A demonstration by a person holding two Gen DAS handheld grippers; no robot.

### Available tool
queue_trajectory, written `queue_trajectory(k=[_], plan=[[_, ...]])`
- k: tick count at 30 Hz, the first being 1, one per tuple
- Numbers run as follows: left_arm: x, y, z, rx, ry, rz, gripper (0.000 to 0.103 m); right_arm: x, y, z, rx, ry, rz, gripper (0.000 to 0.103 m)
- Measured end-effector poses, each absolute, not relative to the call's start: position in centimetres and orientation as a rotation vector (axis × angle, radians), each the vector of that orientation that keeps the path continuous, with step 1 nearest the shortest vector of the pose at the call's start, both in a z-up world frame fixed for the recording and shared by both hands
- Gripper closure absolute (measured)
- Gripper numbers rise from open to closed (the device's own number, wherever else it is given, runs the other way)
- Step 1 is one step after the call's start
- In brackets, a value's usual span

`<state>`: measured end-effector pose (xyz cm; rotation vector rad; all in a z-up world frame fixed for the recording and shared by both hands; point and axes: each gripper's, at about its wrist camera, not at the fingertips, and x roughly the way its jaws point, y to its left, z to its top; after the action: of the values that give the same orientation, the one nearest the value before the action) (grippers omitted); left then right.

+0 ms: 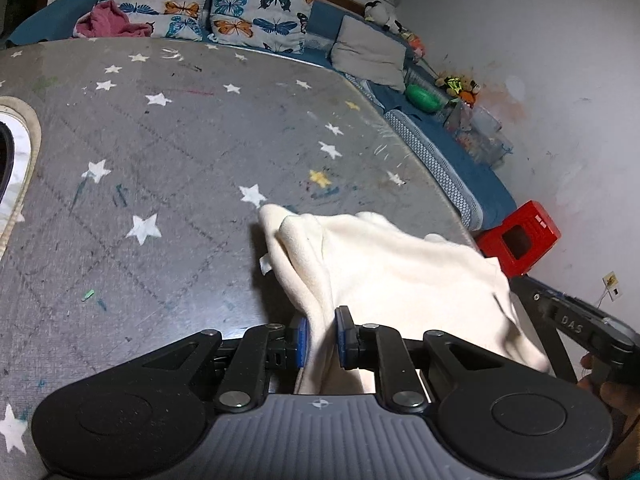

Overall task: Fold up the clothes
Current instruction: 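Lift the bundle with both tools and carry it away from the cooktop, then lower the bundle onto the table and open both tools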

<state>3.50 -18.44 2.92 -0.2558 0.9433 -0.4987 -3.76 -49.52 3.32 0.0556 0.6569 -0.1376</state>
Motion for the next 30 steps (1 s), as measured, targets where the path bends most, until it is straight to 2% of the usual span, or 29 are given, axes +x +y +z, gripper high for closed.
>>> queue_trajectory(k=[9,12,16,19,20,21,28,30], plan=[[2.9,-17.5,2.8,-0.246,0.946,-0.53,0.087,-4.4,-47.6,1.1,0.015,0.697,-0.073,0.083],[2.6,-17.1,3.1,-0.23,0.951,-0.53,0.079,-5.0,-47.2,1.6,-0.001,0.729,-0.056,0.083],[2.7,-17.1,4.2,-0.219,0.924,-0.53,0.079,-5.2,-47.1,2.5,-0.003,0.739,-0.036,0.083],[2.9,-17.1,5.1,-0.212,0.899,-0.528,0.071,-5.0,-47.6,3.0,0.029,0.72,-0.023,0.083],[3.0,-17.1,5.5,-0.212,0.881,-0.522,0.065,-4.7,-47.8,3.3,0.05,0.709,-0.019,0.083],[3.1,-17.1,5.8,-0.21,0.866,-0.52,0.064,-4.5,-48.0,3.4,0.062,0.702,-0.015,0.083],[4.8,-19.0,6.7,-0.189,0.841,-0.549,0.066,-2.0,-47.8,3.3,0.085,0.692,0.002,0.083],[5.4,-19.8,6.4,-0.19,0.847,-0.565,0.07,-1.3,-47.7,2.8,0.09,0.695,0.0,0.083]])
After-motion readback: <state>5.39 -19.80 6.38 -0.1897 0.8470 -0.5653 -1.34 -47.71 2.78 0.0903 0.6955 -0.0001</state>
